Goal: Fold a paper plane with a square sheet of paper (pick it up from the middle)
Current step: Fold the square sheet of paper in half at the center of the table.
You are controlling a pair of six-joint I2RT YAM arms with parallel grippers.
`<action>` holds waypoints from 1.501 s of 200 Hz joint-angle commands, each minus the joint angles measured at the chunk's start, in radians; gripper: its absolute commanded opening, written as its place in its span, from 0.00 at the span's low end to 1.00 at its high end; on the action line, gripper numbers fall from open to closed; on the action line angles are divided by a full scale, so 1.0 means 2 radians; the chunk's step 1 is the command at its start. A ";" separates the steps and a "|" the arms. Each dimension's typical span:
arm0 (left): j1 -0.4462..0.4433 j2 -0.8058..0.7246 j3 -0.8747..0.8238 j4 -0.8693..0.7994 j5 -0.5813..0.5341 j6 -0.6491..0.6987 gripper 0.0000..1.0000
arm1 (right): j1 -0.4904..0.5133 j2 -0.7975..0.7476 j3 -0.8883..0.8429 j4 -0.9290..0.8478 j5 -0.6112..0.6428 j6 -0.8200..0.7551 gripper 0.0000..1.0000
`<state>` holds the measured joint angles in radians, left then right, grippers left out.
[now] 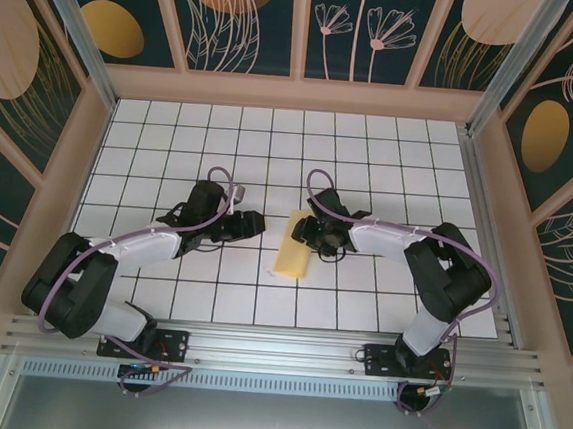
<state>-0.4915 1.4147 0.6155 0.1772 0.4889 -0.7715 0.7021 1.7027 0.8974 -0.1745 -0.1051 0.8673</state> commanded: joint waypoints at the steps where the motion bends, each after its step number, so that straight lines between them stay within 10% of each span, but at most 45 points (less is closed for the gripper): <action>1: -0.003 0.004 0.012 0.009 0.005 0.004 0.53 | 0.004 0.013 0.007 -0.015 0.012 0.002 0.57; 191: -0.004 0.012 0.015 0.009 0.010 0.006 0.51 | 0.010 0.032 0.008 -0.016 0.025 0.028 0.59; 300: -0.035 0.084 0.071 -0.017 -0.002 0.013 0.25 | 0.013 0.047 0.009 -0.033 0.035 0.021 0.58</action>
<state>-0.5396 1.5402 0.7002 0.1722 0.4923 -0.7612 0.7219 1.7290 0.9306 -0.2138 -0.0525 0.9005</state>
